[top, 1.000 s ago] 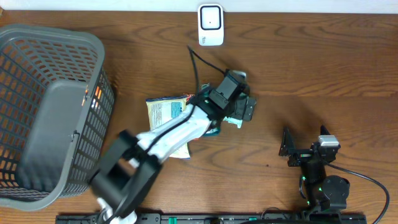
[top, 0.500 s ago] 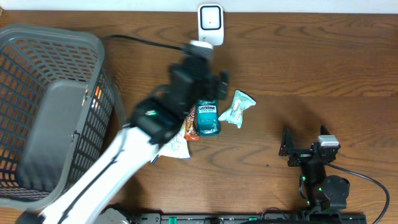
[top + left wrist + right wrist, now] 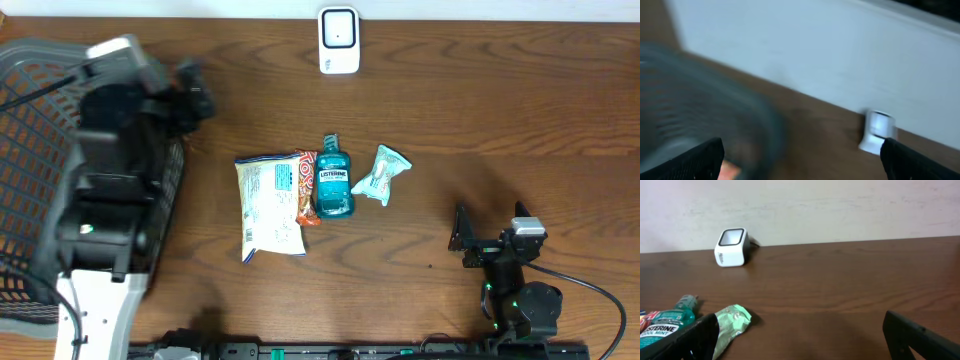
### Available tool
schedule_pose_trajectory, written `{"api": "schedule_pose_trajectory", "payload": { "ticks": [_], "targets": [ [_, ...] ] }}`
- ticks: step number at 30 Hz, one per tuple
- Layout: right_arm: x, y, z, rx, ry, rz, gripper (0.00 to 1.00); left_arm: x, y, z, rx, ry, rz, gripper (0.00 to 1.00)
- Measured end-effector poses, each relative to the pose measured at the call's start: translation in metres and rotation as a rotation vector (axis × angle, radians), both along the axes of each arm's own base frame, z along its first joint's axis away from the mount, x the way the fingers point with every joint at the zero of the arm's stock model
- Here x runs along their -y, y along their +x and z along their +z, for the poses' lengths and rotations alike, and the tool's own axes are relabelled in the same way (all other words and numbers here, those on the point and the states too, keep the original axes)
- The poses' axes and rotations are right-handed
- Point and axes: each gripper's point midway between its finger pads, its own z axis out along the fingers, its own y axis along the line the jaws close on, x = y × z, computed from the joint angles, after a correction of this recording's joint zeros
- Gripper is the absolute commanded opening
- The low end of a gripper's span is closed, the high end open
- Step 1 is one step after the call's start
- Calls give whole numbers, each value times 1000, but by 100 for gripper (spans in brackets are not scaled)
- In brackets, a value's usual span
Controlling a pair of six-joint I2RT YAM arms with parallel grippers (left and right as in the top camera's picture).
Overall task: Scan the item barcode
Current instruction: 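Reach the left gripper into the basket toward the orange snack pack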
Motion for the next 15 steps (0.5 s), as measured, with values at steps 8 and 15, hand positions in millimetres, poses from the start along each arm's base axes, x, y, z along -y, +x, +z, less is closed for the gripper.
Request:
{"api": "schedule_pose_trajectory", "payload": {
  "ticks": [8, 15],
  "targets": [
    [0, 0, 0, 0, 0, 0, 99, -93, -12, -56, -219, -9, 262, 99],
    [0, 0, 0, 0, 0, 0, 99, -149, -26, -130, -479, -77, 426, 99]
  ]
}}
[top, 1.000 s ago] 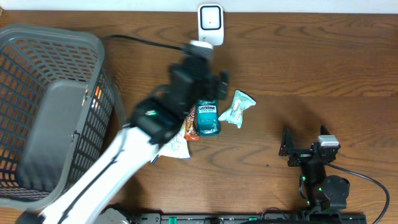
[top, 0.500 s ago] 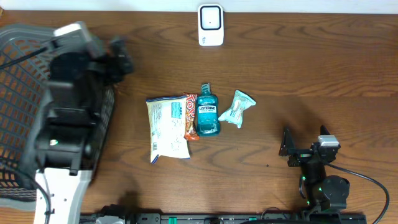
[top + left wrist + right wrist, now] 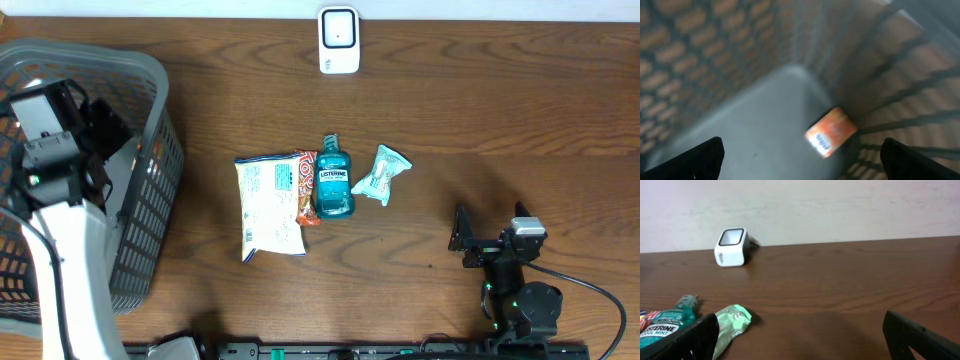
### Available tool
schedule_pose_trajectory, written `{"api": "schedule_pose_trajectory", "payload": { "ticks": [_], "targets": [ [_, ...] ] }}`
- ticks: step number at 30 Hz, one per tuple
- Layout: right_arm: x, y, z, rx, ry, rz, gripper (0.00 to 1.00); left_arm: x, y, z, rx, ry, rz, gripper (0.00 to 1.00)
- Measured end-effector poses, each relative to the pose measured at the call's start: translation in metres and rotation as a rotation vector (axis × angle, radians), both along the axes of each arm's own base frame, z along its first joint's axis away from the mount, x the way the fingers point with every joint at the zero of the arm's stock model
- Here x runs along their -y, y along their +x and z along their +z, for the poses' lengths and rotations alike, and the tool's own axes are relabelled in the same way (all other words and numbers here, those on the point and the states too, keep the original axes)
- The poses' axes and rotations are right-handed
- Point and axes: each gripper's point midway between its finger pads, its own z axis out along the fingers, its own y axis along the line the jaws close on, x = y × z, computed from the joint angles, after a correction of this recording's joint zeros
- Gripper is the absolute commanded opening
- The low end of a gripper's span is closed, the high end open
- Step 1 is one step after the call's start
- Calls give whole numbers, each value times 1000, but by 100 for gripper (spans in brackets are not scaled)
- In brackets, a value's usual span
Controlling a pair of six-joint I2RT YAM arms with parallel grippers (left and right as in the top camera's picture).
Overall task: Scan the item barcode
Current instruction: 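Reach the left gripper into the basket toward the orange snack pack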
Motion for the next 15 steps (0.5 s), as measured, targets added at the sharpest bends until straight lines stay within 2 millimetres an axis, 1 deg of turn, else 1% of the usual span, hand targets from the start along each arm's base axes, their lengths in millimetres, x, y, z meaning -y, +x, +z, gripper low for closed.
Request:
{"api": "schedule_pose_trajectory", "payload": {
  "ticks": [3, 6, 10, 13, 15],
  "targets": [
    [0, 0, 0, 0, 0, 0, 99, -12, -6, -29, -79, -68, 61, 99],
    [0, 0, 0, 0, 0, 0, 99, -15, -1, -61, -136, -159, 55, 99],
    [0, 0, 0, 0, 0, 0, 99, -5, 16, -100, -211, -238, -83, 99],
    [0, 0, 0, -1, 0, 0, 99, 3, 22, -131, -294, -268, -194, 99],
    [0, 0, 0, 0, 0, 0, 99, 5, 25, -148, -334, -269, -256, 99]
  ]
}}
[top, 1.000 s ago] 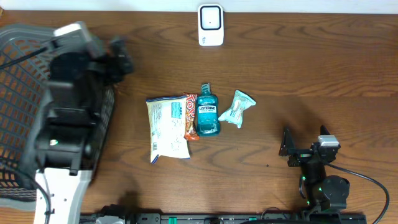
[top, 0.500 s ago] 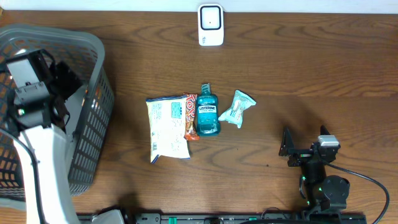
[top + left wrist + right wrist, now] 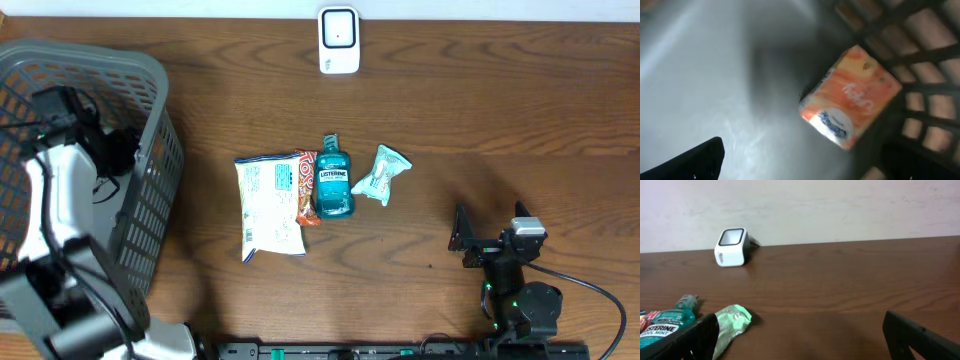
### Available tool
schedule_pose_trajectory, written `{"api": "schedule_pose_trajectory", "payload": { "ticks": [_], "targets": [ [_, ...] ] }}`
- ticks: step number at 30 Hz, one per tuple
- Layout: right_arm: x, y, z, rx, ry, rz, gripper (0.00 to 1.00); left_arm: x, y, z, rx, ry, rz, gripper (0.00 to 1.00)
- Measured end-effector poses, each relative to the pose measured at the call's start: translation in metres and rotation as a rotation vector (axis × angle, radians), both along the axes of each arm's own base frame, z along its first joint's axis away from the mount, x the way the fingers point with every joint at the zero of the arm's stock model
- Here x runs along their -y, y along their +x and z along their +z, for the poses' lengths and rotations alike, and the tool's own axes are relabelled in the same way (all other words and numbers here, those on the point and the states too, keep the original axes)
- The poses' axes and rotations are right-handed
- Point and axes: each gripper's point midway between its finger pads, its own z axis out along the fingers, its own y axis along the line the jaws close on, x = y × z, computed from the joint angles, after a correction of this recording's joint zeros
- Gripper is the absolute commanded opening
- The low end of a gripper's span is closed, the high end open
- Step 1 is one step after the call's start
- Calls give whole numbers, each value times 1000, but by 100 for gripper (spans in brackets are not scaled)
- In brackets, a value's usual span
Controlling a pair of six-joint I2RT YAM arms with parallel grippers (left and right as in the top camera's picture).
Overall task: Scan the item barcode
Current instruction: 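Reach the left gripper into the basket toward the orange snack pack, then grasp the orange snack pack with the left gripper and lift it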
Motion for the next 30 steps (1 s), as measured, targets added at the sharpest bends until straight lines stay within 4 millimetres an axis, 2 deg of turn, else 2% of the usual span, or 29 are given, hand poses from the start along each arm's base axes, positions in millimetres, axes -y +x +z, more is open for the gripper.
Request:
{"api": "schedule_pose_trajectory", "payload": {
  "ticks": [6, 9, 14, 15, 16, 19, 23, 24, 27, 29, 30],
  "targets": [
    [0, 0, 0, 0, 0, 0, 99, 3, 6, -50, -85, -8, -187, 99],
    [0, 0, 0, 0, 0, 0, 99, 6, 10, -58, -86, -7, -270, 99],
    [0, 0, 0, 0, 0, 0, 99, -6, 24, -60, -62, 66, -339, 100],
    [0, 0, 0, 0, 0, 0, 99, -7, 25, -60, -58, 76, -346, 97],
    [0, 0, 0, 0, 0, 0, 99, -9, 27, -60, -53, 81, -348, 84],
    [0, 0, 0, 0, 0, 0, 99, -12, 30, -60, -39, 91, -354, 62],
    [0, 0, 0, 0, 0, 0, 99, -12, 30, -59, -36, 92, -356, 26],
    [0, 0, 0, 0, 0, 0, 99, -12, 30, -59, -36, 93, -361, 22],
    [0, 0, 0, 0, 0, 0, 99, -11, 30, -56, -32, 92, -364, 19],
    [0, 0, 0, 0, 0, 0, 99, -11, 29, -52, -24, 96, -359, 8],
    [0, 0, 0, 0, 0, 0, 99, -11, 29, -46, -13, 100, -349, 8]
  ]
}}
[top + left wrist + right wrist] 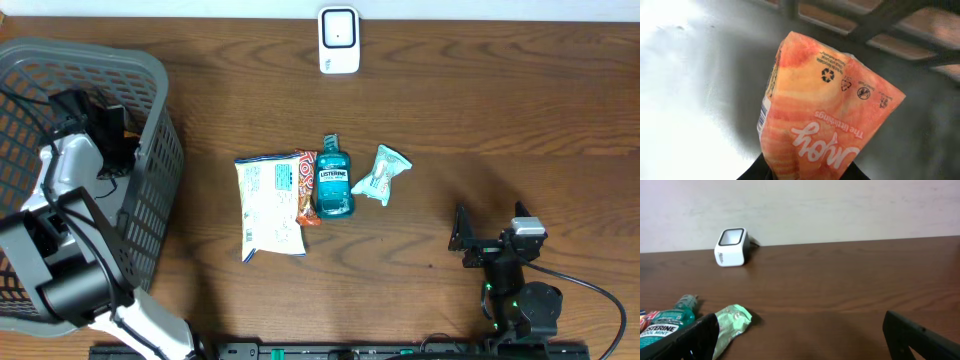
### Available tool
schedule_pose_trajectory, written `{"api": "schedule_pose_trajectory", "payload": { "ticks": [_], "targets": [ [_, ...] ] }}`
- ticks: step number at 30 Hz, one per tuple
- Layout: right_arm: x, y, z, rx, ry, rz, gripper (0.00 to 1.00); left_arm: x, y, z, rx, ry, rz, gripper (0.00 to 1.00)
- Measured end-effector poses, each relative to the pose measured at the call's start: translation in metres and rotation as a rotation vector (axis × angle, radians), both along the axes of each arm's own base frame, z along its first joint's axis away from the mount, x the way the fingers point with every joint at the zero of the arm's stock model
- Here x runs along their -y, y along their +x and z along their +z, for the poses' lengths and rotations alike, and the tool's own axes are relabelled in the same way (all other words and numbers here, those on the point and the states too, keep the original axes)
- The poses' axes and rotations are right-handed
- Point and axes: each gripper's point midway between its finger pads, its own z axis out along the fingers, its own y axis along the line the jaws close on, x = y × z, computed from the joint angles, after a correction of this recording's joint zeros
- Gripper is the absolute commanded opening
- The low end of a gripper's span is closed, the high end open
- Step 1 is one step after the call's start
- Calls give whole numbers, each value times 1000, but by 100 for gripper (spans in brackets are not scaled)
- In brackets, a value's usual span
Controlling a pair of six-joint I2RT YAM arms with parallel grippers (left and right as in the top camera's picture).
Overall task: Scan the item barcode
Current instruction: 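Grasp the orange snack pack with the left gripper and lift it, then place the orange pack below the green pack and open the gripper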
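Observation:
An orange tissue pack (825, 115) with white lettering fills the left wrist view, lying on the grey floor of the basket (150, 70). My left gripper (805, 172) is down inside that basket (690, 75), its dark fingers pressed against both sides of the pack's near end, shut on it. Overhead, the left gripper (112, 125) sits low by the basket's right wall. The white barcode scanner (339, 40) stands at the table's far edge, also in the right wrist view as the scanner (731, 247). My right gripper (462, 240) rests open at the front right, nothing between its fingers (900, 330).
Mid-table lie a white snack bag (270, 205), a teal Listerine bottle (333, 180) and a pale green packet (382, 172). The green packet (730, 322) and the bottle (665, 322) lie just left of the right gripper. A pale wall runs behind the table.
The left gripper was open a little above the orange pack. Now it is lower and shut on the pack's end, which fills its view. The right arm has not moved.
The left arm was by the basket's right rim, its camera facing the wall and scanner. Then it was over the basket with the orange pack below, then nearer with fingers wide apart. Now it grips the pack. The right arm stayed still throughout.

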Motion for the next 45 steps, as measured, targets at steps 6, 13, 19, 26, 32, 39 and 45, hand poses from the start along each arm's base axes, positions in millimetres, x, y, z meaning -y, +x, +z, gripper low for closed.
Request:
{"api": "schedule_pose_trajectory", "payload": {
  "ticks": [6, 13, 19, 26, 32, 39, 45],
  "targets": [
    [0, 0, 0, 0, 0, 0, 99, -1, 5, 118, 281, 98, 47, 8],
    [0, 0, 0, 0, 0, 0, 99, 20, -25, 269, 708, 82, 204, 7],
    [0, 0, 0, 0, 0, 0, 99, 125, -43, 334, 903, -246, -42, 8],
    [0, 0, 0, 0, 0, 0, 99, 278, -64, 300, 666, -564, -457, 8],
    [0, 0, 0, 0, 0, 0, 99, 371, -73, 240, 438, -590, -651, 8],
    [0, 0, 0, 0, 0, 0, 99, 442, -85, 140, 149, -549, -758, 7],
    [0, 0, 0, 0, 0, 0, 99, 481, -106, 74, -20, -543, -810, 8]
  ]
}}
